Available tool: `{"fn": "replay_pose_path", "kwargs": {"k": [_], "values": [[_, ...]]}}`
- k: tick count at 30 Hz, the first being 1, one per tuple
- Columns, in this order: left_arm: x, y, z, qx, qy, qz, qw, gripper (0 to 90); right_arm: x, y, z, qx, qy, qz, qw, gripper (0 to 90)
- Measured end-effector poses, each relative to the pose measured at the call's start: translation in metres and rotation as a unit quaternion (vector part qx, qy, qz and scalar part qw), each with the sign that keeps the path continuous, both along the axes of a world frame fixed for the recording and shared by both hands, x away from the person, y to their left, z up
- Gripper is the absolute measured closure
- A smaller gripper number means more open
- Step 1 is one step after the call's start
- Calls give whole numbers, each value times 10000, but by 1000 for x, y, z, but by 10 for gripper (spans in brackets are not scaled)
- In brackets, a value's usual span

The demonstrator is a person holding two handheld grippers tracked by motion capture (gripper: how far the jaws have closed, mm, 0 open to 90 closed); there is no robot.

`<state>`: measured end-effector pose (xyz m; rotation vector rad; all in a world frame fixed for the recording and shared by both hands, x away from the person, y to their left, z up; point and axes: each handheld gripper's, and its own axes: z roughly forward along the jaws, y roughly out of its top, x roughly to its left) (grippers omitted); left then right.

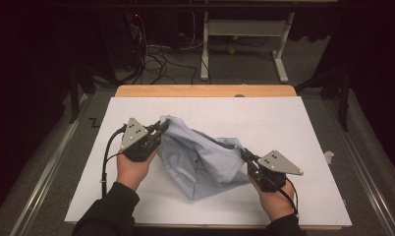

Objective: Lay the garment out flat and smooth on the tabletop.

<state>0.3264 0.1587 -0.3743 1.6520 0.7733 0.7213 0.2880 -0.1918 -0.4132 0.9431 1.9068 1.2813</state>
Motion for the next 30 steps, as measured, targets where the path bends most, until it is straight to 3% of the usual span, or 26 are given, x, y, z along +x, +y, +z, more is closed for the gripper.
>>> {"fn": "replay_pose_path", "kwargs": {"k": [4, 9, 15, 20, 24, 30], "values": [[-8, -7, -10, 13, -29, -93, 10000, 810, 3, -9, 4, 129, -75, -149, 9998, 883], [-26, -10, -29, 256, 38, -282, 9993, 809, 5, -18, 4, 286, -52, -246, 9993, 883], [-44, -9, -57, 600, 364, -509, 9962, 808, 2, -16, 3, 334, -38, -170, 9993, 883], [-54, -12, -78, 915, 731, -735, 9904, 806, -3, -10, 2, 327, -23, -38, 9995, 883], [-58, -16, -88, 954, 991, -864, 9867, 805, -8, -6, 1, 329, 1, 78, 9994, 882], [-63, -26, -100, 1292, 1283, -1058, 9776, 803, -17, 2, -3, 272, 58, 287, 9992, 882]]}}
